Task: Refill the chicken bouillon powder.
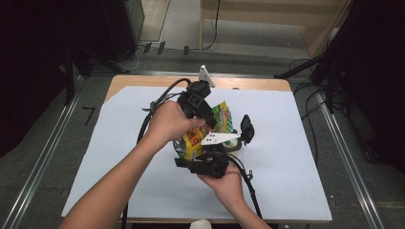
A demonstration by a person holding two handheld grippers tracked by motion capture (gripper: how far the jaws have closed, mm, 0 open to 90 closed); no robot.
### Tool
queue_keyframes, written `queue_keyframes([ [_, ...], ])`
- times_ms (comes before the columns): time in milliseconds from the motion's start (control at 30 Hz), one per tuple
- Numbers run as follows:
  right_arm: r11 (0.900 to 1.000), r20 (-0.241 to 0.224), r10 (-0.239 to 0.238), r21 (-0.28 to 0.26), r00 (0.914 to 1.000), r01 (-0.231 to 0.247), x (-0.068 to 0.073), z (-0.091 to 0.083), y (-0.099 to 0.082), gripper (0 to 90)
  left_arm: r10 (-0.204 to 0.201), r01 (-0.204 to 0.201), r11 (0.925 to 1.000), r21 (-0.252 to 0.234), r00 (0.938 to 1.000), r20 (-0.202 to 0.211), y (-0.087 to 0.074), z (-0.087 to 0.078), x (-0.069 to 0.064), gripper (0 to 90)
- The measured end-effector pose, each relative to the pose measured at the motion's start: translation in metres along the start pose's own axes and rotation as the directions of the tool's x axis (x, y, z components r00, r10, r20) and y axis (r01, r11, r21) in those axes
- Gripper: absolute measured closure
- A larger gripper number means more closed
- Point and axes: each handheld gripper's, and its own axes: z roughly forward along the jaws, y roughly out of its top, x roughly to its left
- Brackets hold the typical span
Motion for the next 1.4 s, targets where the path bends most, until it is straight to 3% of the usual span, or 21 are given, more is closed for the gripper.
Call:
queue_keyframes([
  [233,1.0,-0.003,0.003,0.007,1.0,-0.003,-0.001,0.001,-0.001,68.8,-0.032,0.032,0.9994,0.012,0.9989,0.034,0.0,-0.001,0.003,76.1],
  [433,0.9995,-0.036,0.031,0.01,0.9988,-0.031,-0.003,0.002,-0.001,70.5,-0.038,0.037,0.9991,0.022,0.9972,0.064,0.0,-0.001,0.001,74.6],
  [633,0.9993,-0.041,0.036,0.008,0.9985,-0.035,-0.004,0.003,-0.002,70.7,-0.038,0.037,0.9991,0.021,0.9979,0.052,0.0,0.0,0.0,74.8],
  [1000,0.9999,-0.009,0.01,0.004,0.9999,-0.01,0.001,0.003,-0.001,68.7,-0.032,0.032,0.9994,0.014,0.9995,-0.005,-0.001,0.0,-0.002,78.2],
  [1400,0.9992,0.093,-0.038,0.008,0.995,0.038,0.009,0.003,0.001,59.2,-0.046,0.046,0.9989,0.005,0.9977,-0.05,-0.001,-0.002,-0.001,82.0],
])
